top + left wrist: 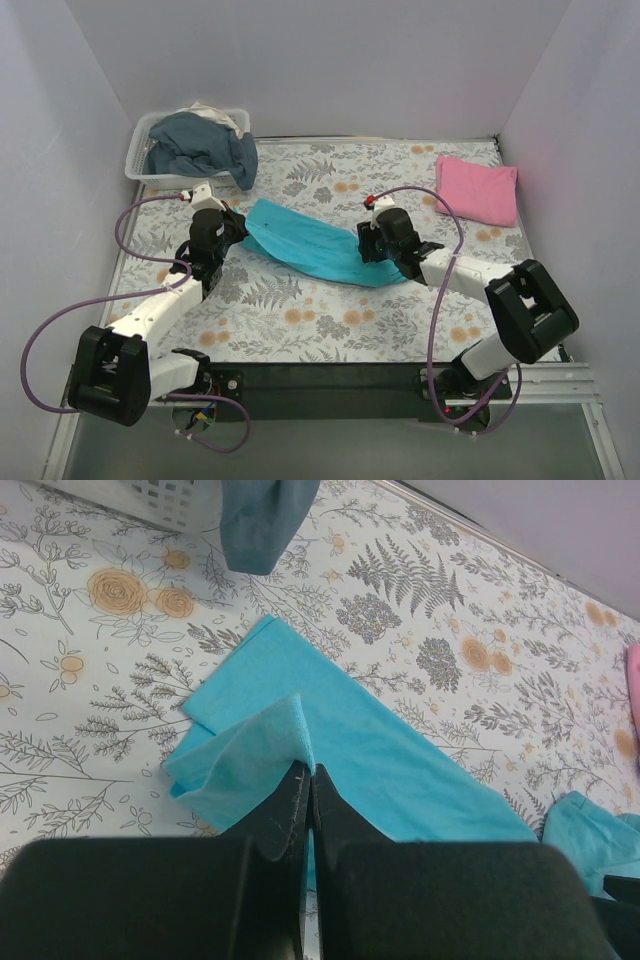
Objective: Fold and stack the t-shirts
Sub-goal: Flatten the tshirt out
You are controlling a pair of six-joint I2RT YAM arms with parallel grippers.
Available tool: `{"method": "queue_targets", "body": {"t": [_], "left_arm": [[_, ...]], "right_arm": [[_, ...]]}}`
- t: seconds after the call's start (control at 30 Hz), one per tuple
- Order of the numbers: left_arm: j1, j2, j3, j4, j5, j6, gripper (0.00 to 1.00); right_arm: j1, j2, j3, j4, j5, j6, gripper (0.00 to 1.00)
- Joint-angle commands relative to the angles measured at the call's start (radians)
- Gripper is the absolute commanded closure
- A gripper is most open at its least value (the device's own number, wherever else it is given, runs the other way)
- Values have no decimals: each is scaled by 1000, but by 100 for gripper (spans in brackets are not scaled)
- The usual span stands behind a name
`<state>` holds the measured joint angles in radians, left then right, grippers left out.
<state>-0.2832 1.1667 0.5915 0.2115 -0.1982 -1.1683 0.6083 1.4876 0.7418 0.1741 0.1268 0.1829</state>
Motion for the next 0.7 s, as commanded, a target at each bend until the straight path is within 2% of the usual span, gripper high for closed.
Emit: {"method": "queue_targets", "body": {"t": [0.0, 0.07, 0.1, 0.2, 0.33, 0.67], "left_arm": [[6, -30, -7, 14, -6, 1, 100], [4, -41, -9, 12, -7, 2, 100], [4, -42, -9, 12, -9, 2, 100], [6, -48, -10, 11, -12, 2, 100], [4, -50, -9, 8, -14, 2, 100], [4, -93, -18, 20, 20, -5, 100]], "right_arm": [[18, 29, 45, -8, 80, 0, 58], [19, 28, 44, -12, 91, -2, 68], [19, 23, 42, -15, 103, -6, 81], [19, 8, 37, -24, 128, -11, 93], [18, -52, 25, -47, 140, -11, 94], [19, -366, -38, -145, 218, -33, 97]]}}
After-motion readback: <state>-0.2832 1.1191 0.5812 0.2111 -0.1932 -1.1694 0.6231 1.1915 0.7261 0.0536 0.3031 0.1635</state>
